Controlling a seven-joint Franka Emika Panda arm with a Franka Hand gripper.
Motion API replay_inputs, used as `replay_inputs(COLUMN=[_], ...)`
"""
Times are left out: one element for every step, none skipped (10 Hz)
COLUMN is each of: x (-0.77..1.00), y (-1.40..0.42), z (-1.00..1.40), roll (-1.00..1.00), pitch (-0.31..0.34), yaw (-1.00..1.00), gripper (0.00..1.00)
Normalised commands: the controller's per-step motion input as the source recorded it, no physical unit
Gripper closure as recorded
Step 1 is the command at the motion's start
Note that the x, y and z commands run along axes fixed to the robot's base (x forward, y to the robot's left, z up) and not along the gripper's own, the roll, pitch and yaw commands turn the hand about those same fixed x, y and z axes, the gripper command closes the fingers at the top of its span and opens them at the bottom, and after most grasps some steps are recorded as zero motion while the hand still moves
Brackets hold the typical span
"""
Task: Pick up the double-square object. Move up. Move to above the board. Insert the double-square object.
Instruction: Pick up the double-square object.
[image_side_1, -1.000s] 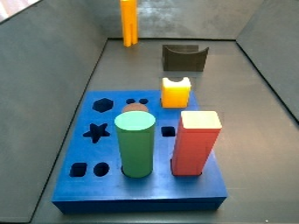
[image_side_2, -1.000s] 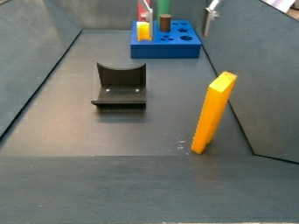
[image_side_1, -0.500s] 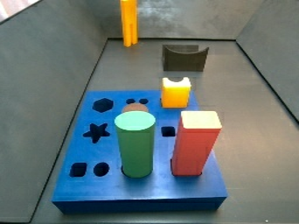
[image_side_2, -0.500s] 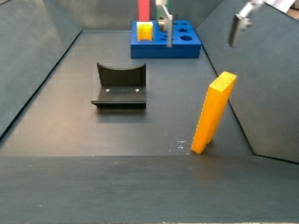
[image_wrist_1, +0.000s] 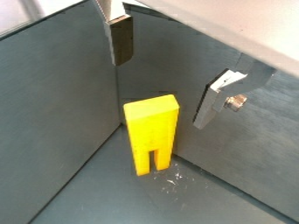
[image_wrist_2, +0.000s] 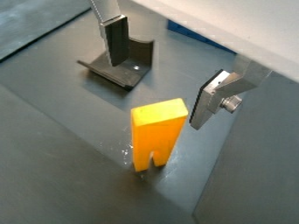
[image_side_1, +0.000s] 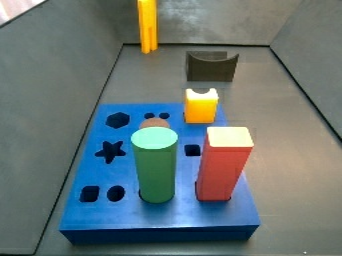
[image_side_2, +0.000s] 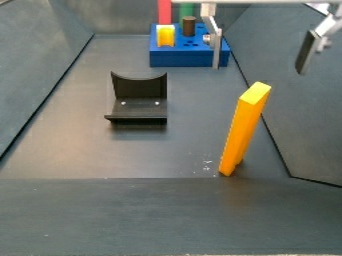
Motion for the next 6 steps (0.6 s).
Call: replay_inputs(x=[0.23, 0.13, 0.13, 0.13, 0.09, 0.01], y=[0.01, 0.0, 0.0, 0.0, 0.0, 0.04], z=[-0.54, -0.6, -0.62, -0.63, -0.65, -0.56], roll=[-0.13, -0.14, -0.14, -0.14, -0.18, -0.23], pitch=[-0.054, -0.09, -0.076, -0.069, -0.036, -0.024], yaw=[-0.86, -0.84, -0.84, -0.84, -0.81, -0.69], gripper=[0.0, 0.0, 0.0, 0.0, 0.0, 0.0])
